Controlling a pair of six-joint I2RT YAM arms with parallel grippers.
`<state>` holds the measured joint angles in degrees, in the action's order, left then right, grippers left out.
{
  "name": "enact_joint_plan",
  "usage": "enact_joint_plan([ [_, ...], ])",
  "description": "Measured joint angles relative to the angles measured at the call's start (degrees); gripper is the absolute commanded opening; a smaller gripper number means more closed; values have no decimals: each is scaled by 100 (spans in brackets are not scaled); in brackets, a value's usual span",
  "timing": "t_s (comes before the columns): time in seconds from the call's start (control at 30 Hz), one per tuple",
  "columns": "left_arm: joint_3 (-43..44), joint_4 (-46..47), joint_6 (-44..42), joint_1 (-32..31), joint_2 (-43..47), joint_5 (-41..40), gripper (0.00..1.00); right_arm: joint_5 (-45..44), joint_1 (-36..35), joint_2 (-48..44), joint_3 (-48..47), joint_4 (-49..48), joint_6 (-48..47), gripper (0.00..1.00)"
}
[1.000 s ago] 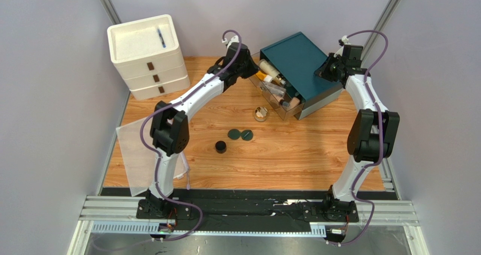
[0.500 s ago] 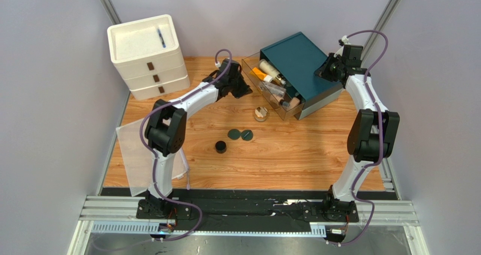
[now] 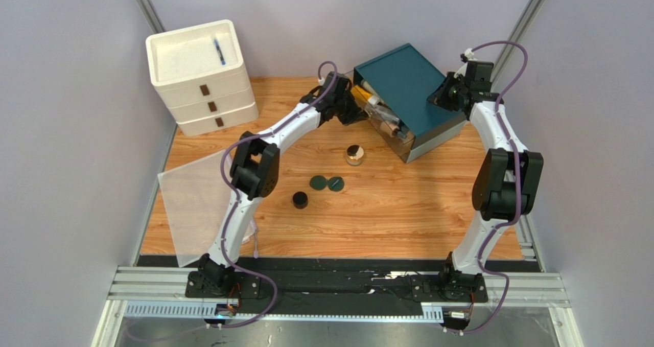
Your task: Organize the makeup
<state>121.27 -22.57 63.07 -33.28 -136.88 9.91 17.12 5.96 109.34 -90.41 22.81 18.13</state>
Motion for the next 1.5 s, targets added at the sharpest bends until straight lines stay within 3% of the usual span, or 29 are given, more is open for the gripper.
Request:
enact_joint_plan([
  [0.23,1137,-2,459,-286,-859,227,0,2,0,0,0,0,-7,0],
  [0.63,1486,-173,439,-396,-997,776,1,13,0,2,0,-4,-11,0],
  [0.83,286,485,271,-356,-557,754,43,17,0,2,0,-4,-13,0],
  [0.87,146,520,236,-343,-501,748,53,20,2,2,0,-4,-11,0],
  [0.97,-236,568,90,-321,-328,710,63,20,2,2,0,-4,-13,0],
  [1.5,-210,466,-85,-258,-166,83,64,20,2,2,0,-2,-31,0],
])
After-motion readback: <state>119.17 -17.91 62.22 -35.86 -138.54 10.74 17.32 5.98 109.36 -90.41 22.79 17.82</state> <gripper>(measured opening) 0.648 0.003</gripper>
